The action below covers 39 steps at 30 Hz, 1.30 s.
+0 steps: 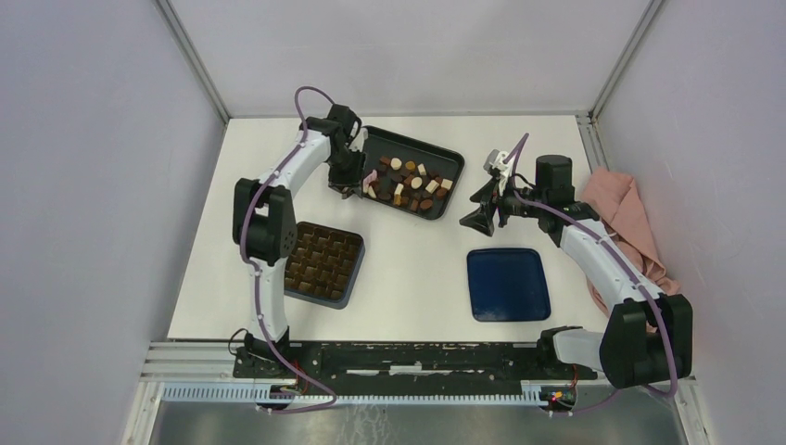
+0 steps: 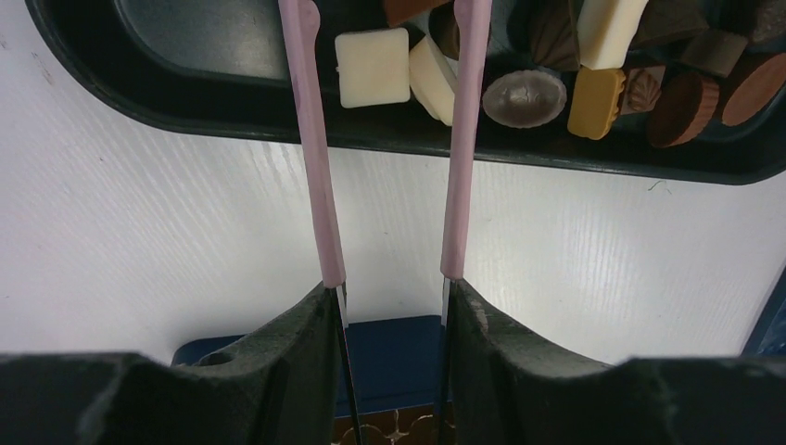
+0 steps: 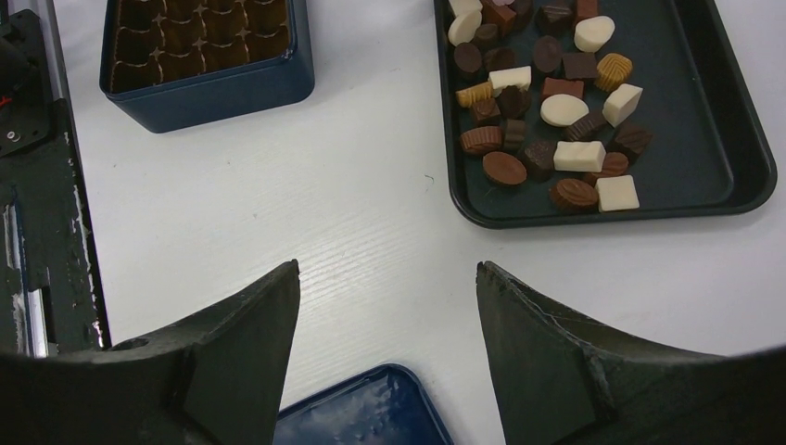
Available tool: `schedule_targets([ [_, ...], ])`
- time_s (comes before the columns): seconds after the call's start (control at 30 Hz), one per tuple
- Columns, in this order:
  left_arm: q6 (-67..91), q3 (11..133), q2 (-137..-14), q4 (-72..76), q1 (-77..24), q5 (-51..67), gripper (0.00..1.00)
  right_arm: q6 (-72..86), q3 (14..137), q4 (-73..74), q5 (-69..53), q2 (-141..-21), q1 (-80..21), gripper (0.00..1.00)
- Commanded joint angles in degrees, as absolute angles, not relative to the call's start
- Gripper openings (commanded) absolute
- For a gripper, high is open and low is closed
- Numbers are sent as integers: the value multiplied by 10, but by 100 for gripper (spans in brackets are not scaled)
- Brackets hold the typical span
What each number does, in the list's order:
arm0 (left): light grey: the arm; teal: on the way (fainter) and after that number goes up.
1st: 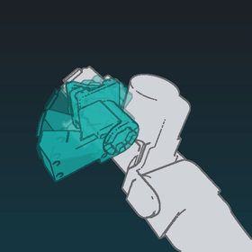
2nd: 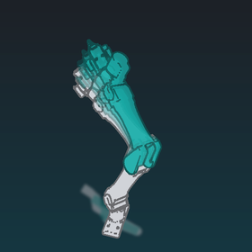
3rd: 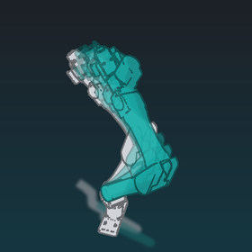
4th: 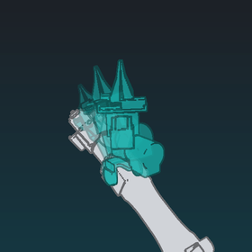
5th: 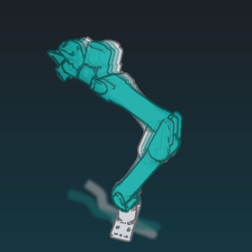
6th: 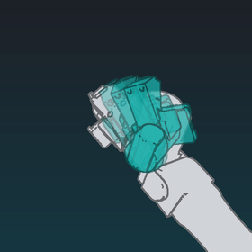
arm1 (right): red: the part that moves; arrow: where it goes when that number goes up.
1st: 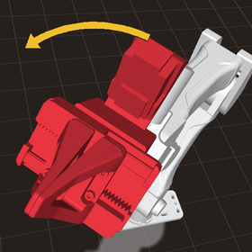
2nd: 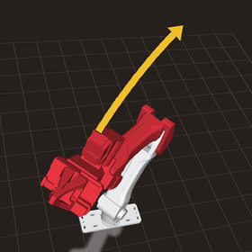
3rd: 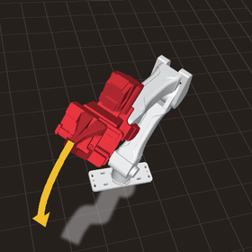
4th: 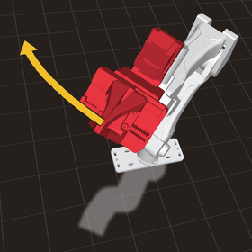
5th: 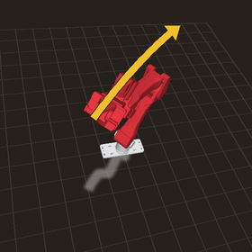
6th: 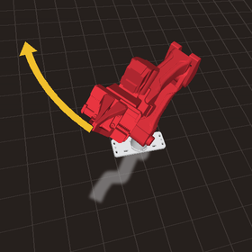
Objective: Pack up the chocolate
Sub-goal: Pick up the fake chocolate from the plate.
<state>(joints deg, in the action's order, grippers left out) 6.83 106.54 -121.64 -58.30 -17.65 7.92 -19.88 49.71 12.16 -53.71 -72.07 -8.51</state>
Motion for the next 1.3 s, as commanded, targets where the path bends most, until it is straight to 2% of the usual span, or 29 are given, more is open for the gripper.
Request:
schedule_targets([
  [0.0, 36, 1113, -1234, -599, -161, 113, 48, -209, 522, 119, -542, -726, -86, 75],
  [0.43, 46, 1180, -1284, -618, -160, 132, 46, -213, 524, 123, -541, -729, -87, 75],
  [1.27, 46, 1198, -1305, -636, -170, 149, 45, -217, 526, 130, -548, -725, -88, 75],
])
